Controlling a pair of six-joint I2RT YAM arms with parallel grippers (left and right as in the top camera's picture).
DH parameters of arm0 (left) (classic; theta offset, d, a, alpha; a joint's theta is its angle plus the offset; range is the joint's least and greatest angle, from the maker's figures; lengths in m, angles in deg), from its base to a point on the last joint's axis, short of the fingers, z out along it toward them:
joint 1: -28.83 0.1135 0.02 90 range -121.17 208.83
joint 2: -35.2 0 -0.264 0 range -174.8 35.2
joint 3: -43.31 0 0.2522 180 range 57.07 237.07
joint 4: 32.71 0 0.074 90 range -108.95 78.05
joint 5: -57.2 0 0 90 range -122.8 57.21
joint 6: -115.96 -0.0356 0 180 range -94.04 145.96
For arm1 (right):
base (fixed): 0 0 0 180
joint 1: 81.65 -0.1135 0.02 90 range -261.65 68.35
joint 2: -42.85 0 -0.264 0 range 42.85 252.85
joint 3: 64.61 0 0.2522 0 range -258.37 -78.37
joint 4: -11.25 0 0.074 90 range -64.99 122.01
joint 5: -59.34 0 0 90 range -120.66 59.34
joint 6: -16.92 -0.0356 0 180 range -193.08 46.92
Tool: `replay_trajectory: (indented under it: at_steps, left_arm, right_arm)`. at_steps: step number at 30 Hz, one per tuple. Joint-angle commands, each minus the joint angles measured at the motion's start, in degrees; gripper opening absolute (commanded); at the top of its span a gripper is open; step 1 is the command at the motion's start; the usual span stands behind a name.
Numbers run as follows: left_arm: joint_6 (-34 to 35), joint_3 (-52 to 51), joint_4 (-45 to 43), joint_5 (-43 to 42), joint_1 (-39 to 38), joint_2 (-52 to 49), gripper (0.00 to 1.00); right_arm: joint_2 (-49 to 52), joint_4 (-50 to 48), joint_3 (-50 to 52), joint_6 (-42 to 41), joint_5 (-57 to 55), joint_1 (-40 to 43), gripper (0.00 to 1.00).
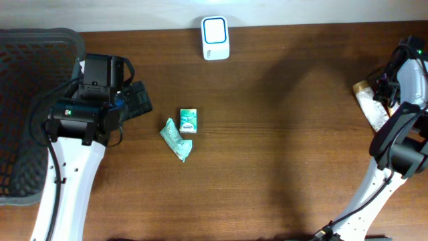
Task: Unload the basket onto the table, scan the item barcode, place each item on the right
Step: 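Carry the orange packet to the right edge and release it, then grasp the green packet on the table with the right gripper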
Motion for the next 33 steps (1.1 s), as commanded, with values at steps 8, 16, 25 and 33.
replay_trajectory:
  at_steps: [8, 16, 25, 33]
  left_arm:
    - [-0.9, 0.2, 0.0, 0.4, 0.1, 0.2, 0.99]
    - [-0.9, 0.2, 0.0, 0.4, 0.1, 0.2, 0.99]
    - [-0.9, 0.2, 0.0, 0.4, 0.1, 0.2, 0.99]
    - [-0.9, 0.2, 0.0, 0.4, 0.1, 0.2, 0.99]
  right_arm:
    - [-18.9, -0.5, -0.2, -4.5, 50.8, -9.0, 0.99]
    - [-15.8, 1.0, 6.9, 2.3, 63.3, -39.2, 0.7]
    - [-2.6, -15.2, 9.9, -22.5, 60.7, -54.7, 0.45]
    - [0.8, -15.5, 11.1, -24.4, 60.6, -57.6, 0.37]
